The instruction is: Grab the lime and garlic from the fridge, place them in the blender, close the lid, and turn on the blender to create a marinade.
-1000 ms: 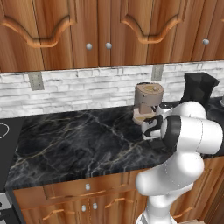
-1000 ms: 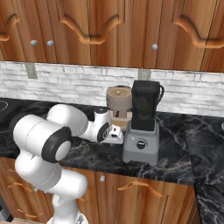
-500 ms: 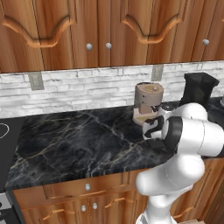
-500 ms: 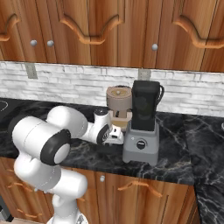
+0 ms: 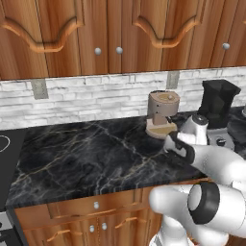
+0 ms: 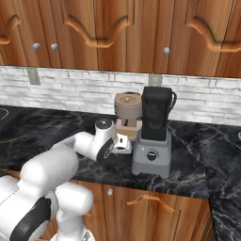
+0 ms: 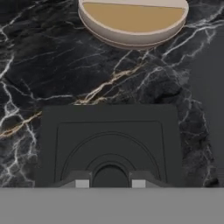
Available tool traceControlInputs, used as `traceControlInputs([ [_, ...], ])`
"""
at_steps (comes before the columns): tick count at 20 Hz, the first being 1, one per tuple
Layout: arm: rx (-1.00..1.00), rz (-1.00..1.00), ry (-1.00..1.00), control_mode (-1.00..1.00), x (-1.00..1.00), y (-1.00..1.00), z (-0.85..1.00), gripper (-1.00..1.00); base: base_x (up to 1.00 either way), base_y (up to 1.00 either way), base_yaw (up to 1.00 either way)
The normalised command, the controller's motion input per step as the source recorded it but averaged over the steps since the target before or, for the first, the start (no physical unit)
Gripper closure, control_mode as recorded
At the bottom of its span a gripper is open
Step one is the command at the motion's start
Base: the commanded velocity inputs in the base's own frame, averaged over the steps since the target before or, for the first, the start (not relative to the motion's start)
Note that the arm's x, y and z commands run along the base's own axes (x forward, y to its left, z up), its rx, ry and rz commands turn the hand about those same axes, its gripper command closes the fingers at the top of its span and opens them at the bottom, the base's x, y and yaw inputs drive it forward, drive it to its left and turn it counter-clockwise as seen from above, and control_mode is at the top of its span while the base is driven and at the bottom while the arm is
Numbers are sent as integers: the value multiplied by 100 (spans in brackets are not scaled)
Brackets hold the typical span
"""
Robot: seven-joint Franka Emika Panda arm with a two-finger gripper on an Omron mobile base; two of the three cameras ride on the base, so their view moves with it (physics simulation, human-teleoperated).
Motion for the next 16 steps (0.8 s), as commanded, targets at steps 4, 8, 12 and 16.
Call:
traceControlInputs([
  [4,0,5,-17,-100,-55,0,98,100,0,0,0],
  [8,0,1,-13,-100,-58,0,100,100,0,0,0],
  [12,0,0,-4,-100,-62,0,100,100,0,0,0],
  [16,0,0,0,-100,-55,0,100,100,0,0,0],
])
